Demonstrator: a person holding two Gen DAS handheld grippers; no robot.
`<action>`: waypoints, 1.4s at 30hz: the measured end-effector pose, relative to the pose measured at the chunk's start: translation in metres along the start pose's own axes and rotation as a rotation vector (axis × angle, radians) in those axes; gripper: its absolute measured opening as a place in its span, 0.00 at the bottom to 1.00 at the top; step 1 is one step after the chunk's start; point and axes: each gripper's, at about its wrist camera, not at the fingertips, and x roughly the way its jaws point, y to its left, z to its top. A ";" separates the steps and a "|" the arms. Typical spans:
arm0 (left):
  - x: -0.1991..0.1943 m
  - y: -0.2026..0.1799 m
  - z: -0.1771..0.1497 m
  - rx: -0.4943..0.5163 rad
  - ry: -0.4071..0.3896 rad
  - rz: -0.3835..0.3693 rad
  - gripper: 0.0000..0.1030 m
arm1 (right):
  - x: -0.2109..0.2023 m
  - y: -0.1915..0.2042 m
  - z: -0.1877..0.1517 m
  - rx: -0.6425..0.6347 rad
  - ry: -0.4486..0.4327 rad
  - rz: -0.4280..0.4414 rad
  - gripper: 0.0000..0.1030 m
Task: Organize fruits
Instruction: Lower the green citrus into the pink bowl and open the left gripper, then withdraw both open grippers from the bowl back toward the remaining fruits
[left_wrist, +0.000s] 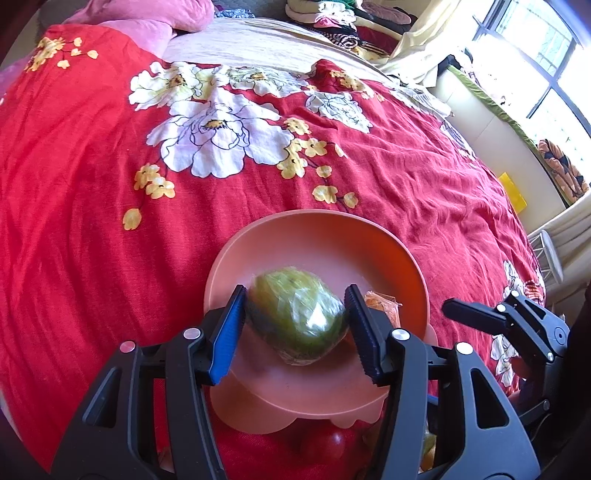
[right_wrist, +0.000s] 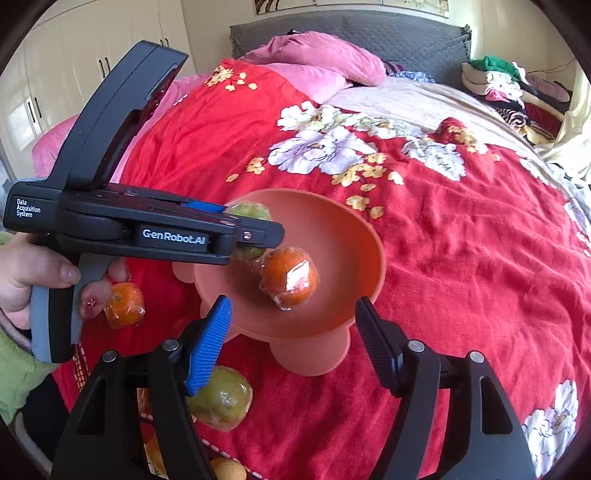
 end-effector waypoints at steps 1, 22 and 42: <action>-0.002 0.000 0.000 -0.003 -0.009 -0.002 0.46 | -0.003 -0.001 0.000 0.006 -0.006 -0.004 0.68; -0.065 0.001 -0.008 -0.017 -0.143 0.043 0.74 | -0.036 -0.001 0.002 0.032 -0.079 -0.050 0.81; -0.104 0.007 -0.041 -0.058 -0.209 0.085 0.90 | -0.057 0.007 0.000 0.044 -0.129 -0.082 0.94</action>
